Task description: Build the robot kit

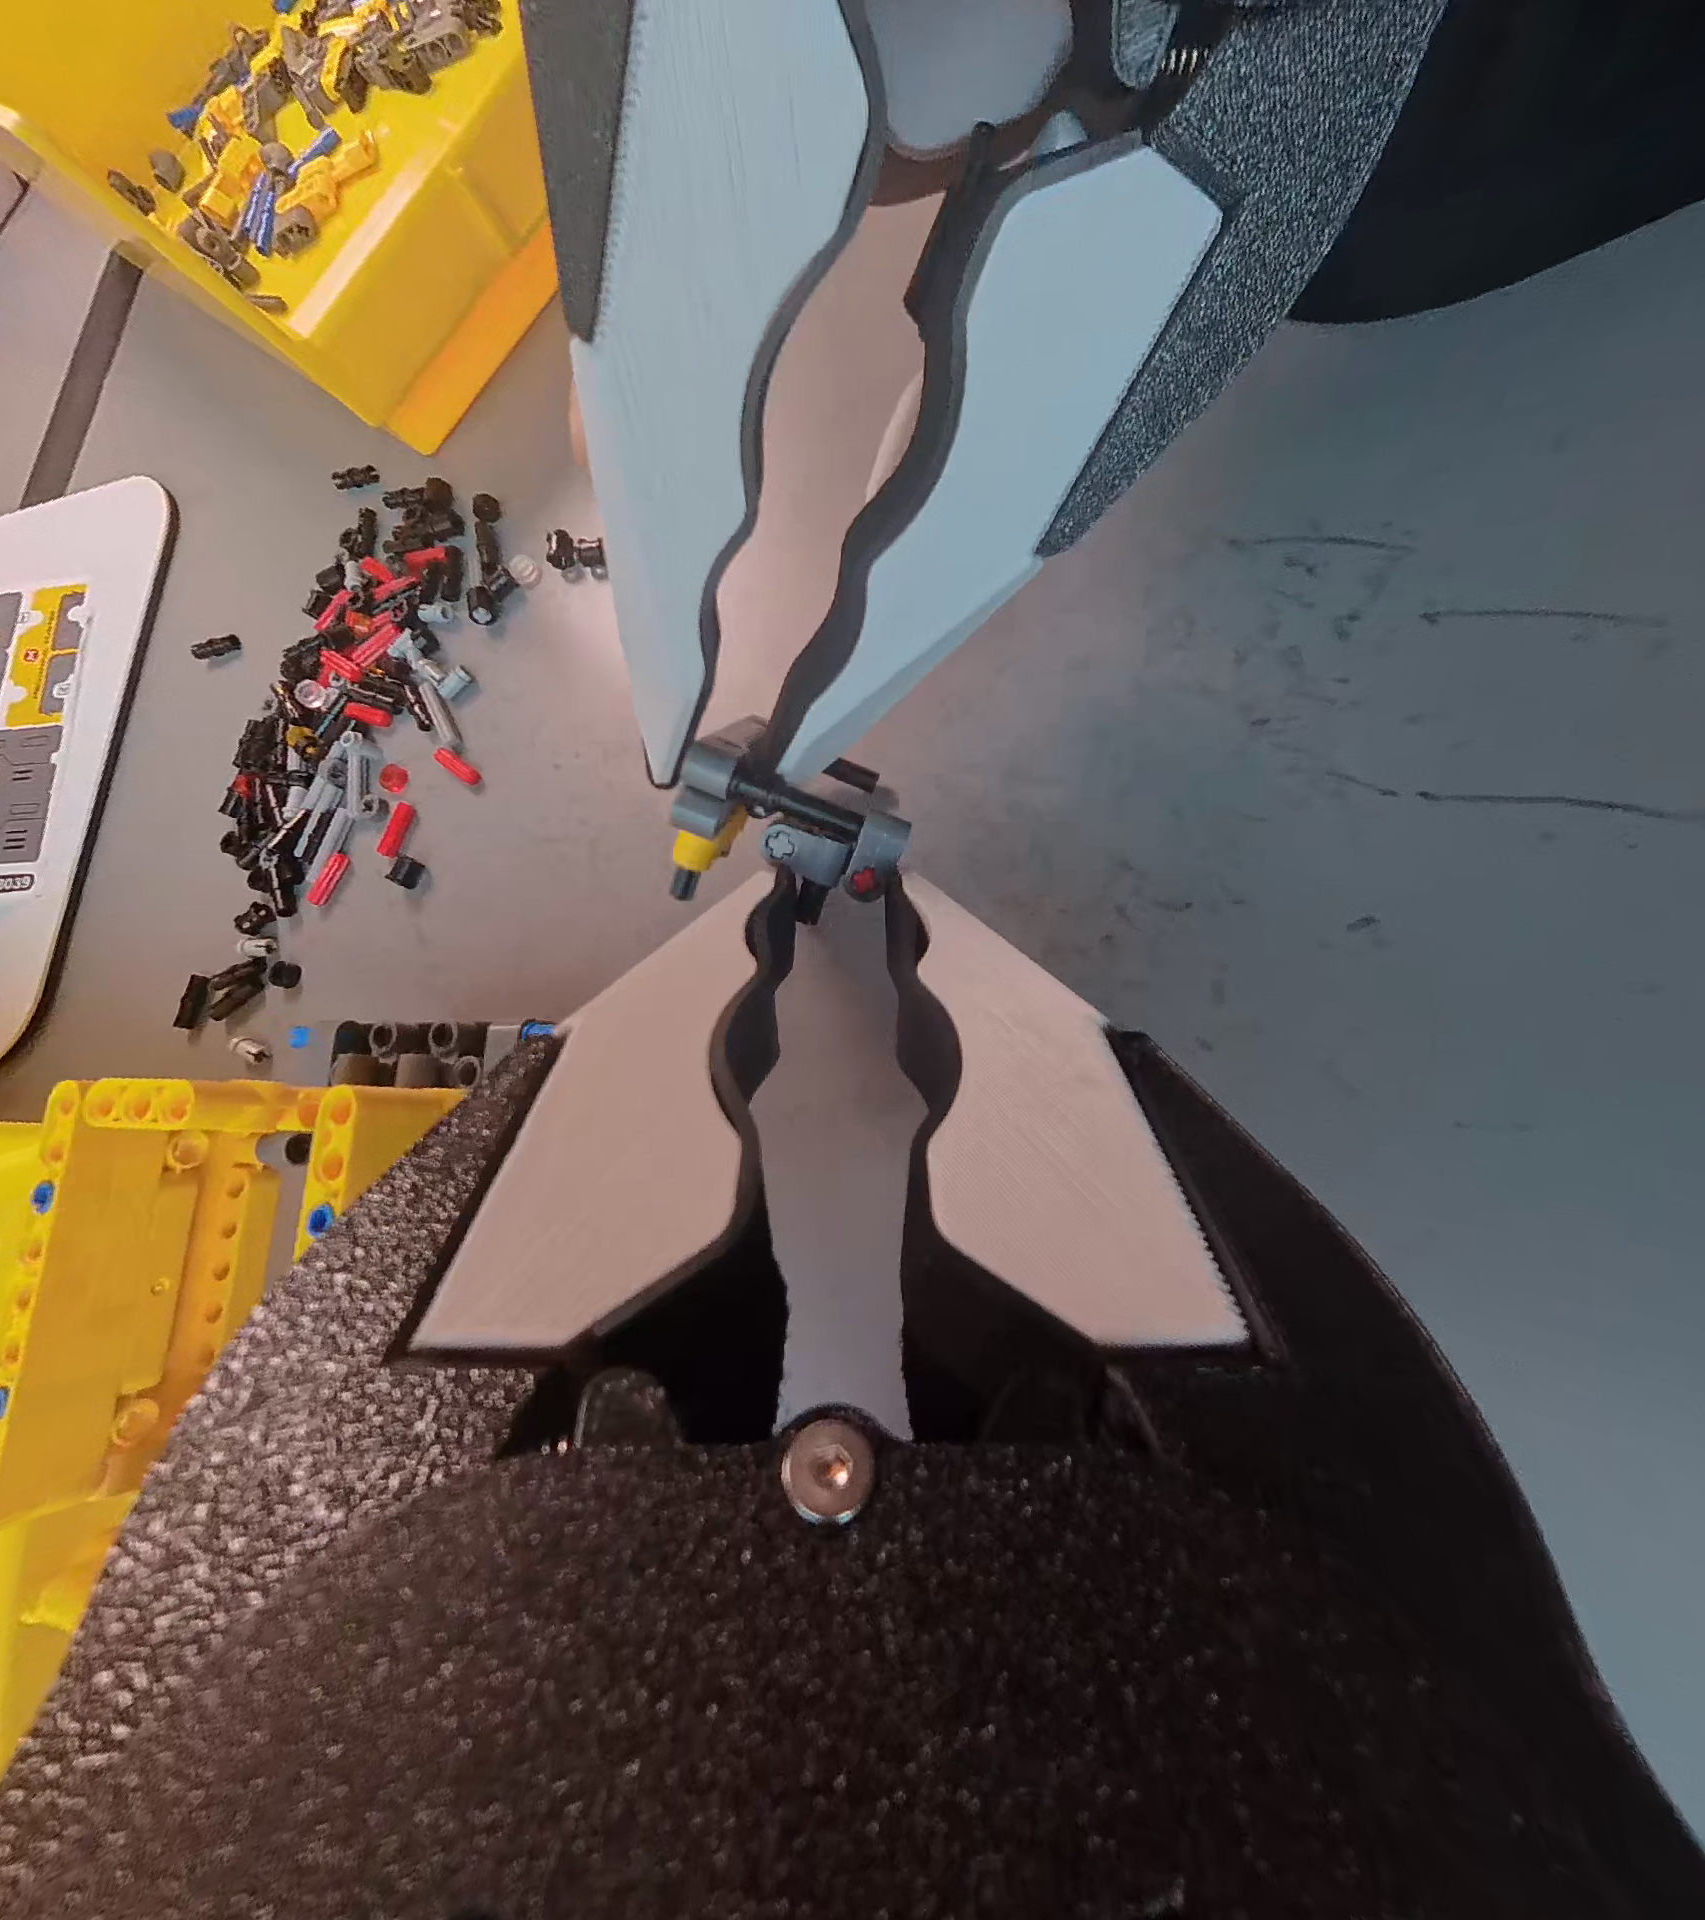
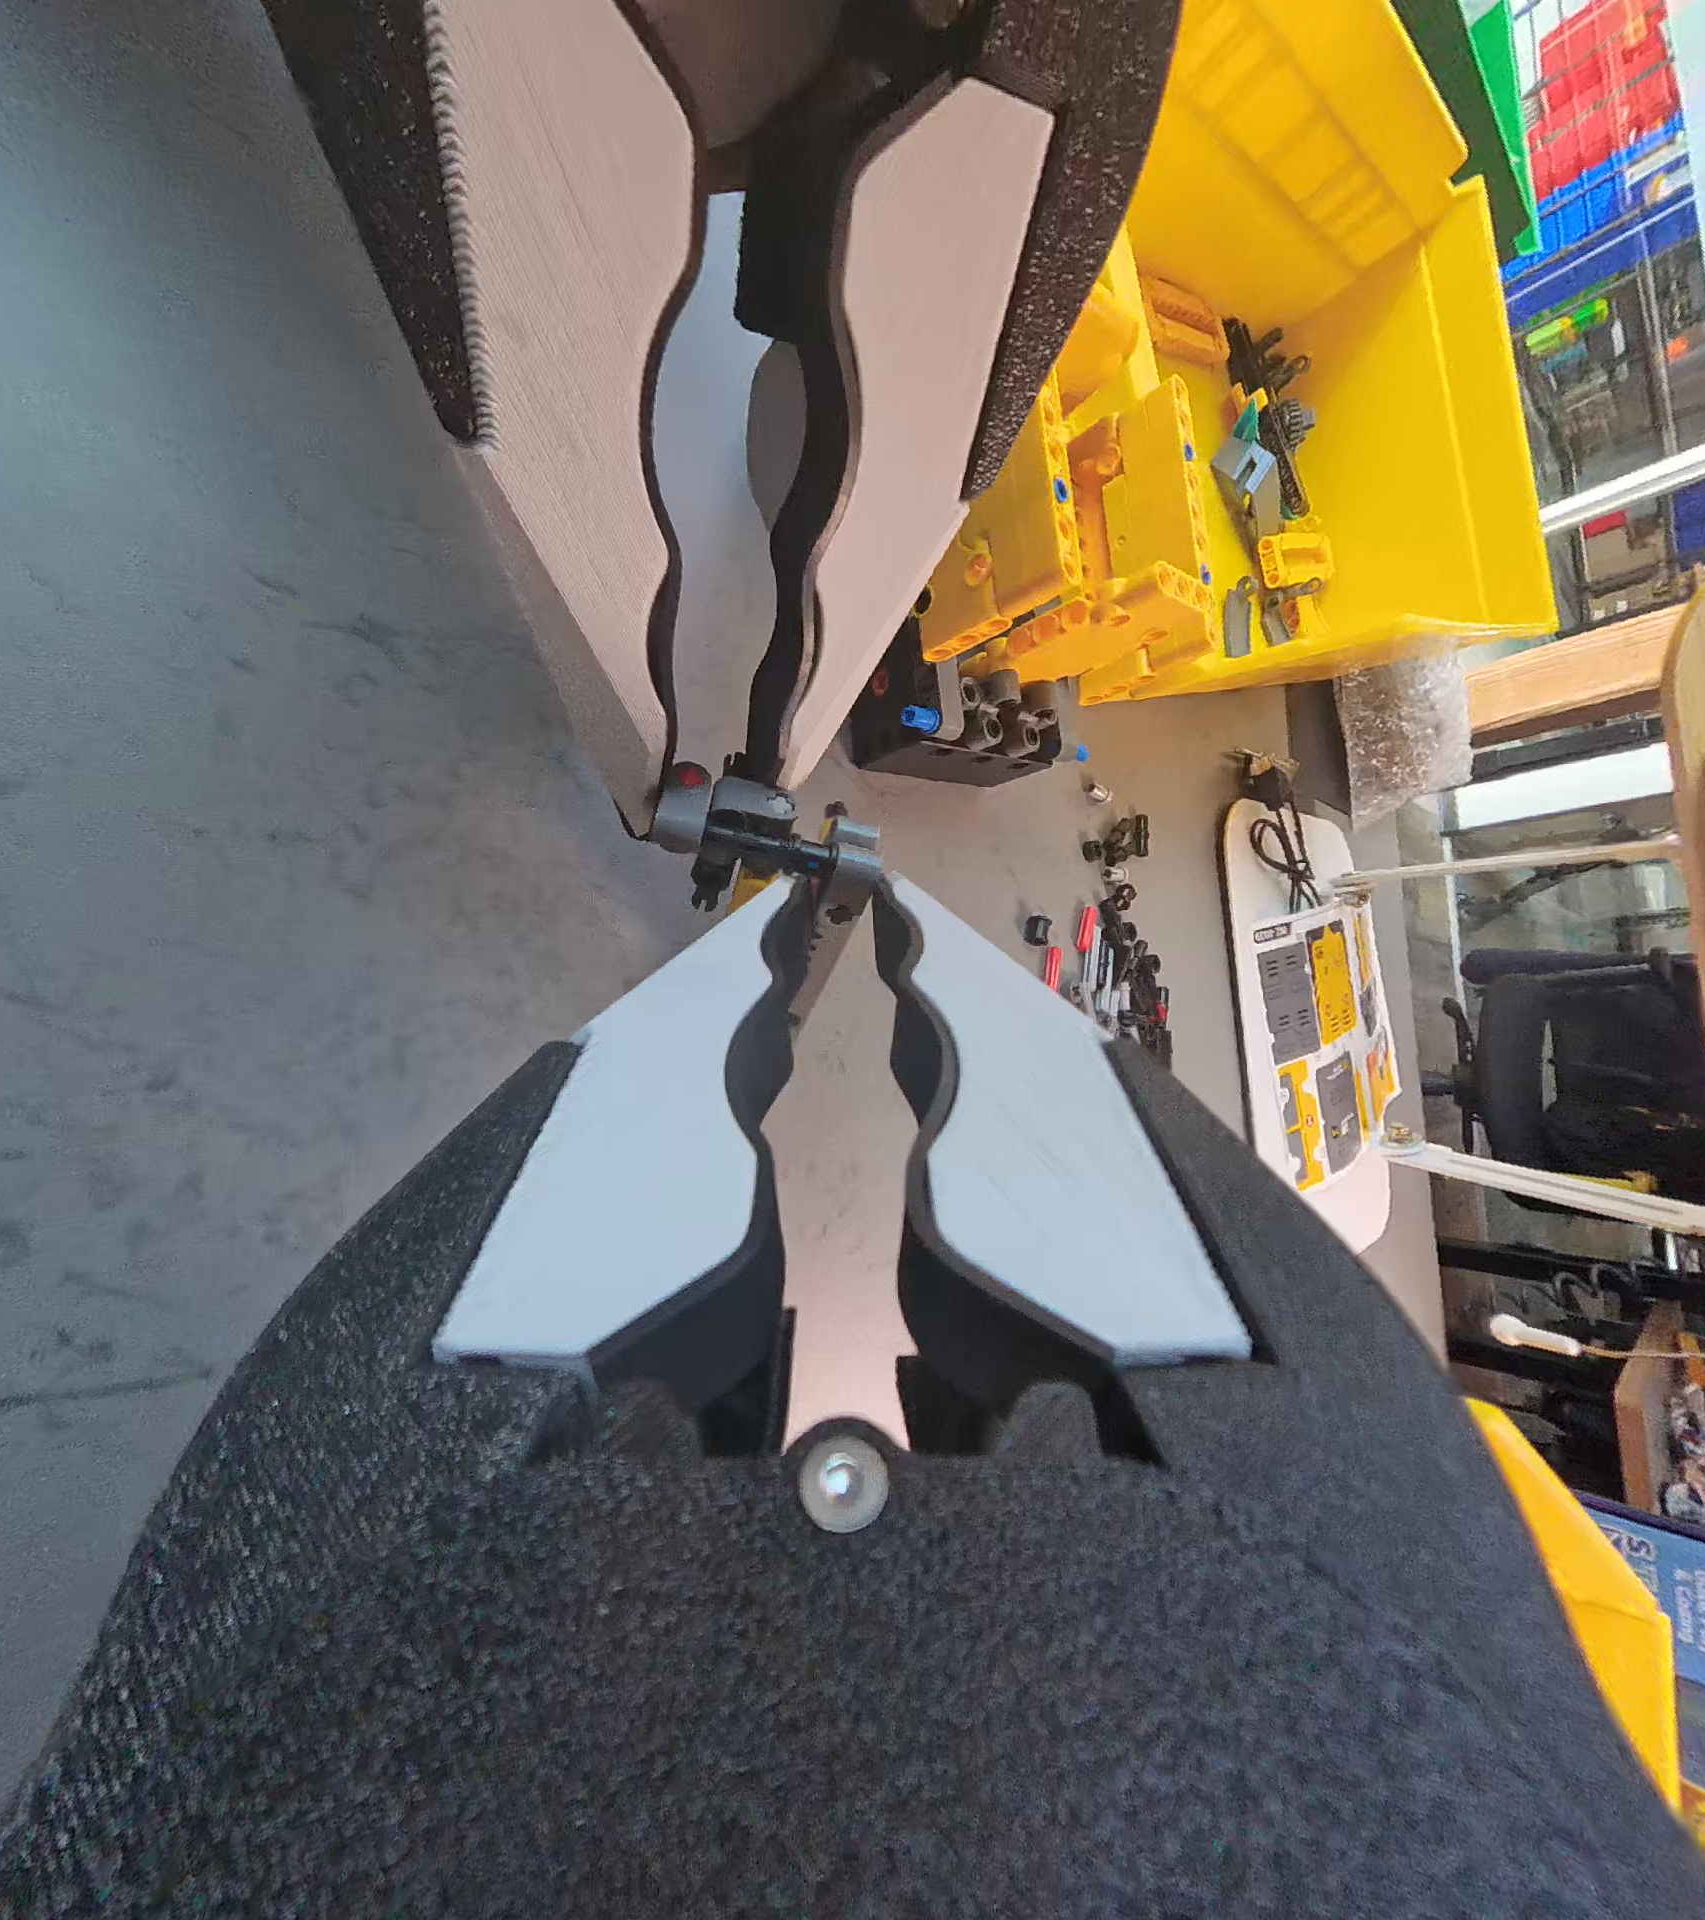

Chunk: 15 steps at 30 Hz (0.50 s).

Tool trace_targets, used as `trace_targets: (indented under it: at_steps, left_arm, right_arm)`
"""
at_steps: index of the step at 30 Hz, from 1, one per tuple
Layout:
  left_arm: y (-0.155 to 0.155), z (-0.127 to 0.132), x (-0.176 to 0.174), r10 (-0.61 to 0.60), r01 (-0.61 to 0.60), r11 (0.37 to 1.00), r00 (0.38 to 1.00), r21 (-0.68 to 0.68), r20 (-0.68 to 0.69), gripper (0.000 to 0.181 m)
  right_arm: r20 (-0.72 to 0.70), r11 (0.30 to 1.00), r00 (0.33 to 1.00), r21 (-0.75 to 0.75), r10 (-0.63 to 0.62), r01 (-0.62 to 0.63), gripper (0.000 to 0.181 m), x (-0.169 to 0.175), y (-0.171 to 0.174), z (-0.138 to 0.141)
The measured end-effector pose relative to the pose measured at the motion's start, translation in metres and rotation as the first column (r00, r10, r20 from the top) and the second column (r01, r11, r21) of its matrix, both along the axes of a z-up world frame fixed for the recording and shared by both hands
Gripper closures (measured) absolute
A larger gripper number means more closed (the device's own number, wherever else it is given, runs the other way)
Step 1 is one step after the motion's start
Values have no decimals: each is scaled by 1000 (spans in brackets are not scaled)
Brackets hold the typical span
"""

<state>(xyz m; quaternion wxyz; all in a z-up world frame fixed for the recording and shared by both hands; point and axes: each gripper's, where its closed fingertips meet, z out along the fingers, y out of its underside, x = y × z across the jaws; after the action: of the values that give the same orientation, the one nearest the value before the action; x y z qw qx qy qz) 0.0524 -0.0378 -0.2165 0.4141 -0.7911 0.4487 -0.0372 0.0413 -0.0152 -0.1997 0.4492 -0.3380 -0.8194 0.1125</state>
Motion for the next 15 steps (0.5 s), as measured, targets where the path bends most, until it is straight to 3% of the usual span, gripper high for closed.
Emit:
trace_targets:
  at_steps: [5, 10, 15]
  left_arm:
    - [-2, -2, -2, 3, -3, 1000, 1000, -15, 0, 166]
    - [2, 7, -8, 39, -38, 999, 999, 39, -26, 165]
    - [9, 12, -17, 97, -61, 980, 978, 189, -187, 165]
  right_arm:
    - [33, 999, 998, 16, 45, -46, 174, -3, -4, 2]
    - [146, 998, 988, 7, -58, 57, 173, -1, 3, 5]
    - [264, 979, 946, -23, -189, 202, 173, 1, 8, 4]
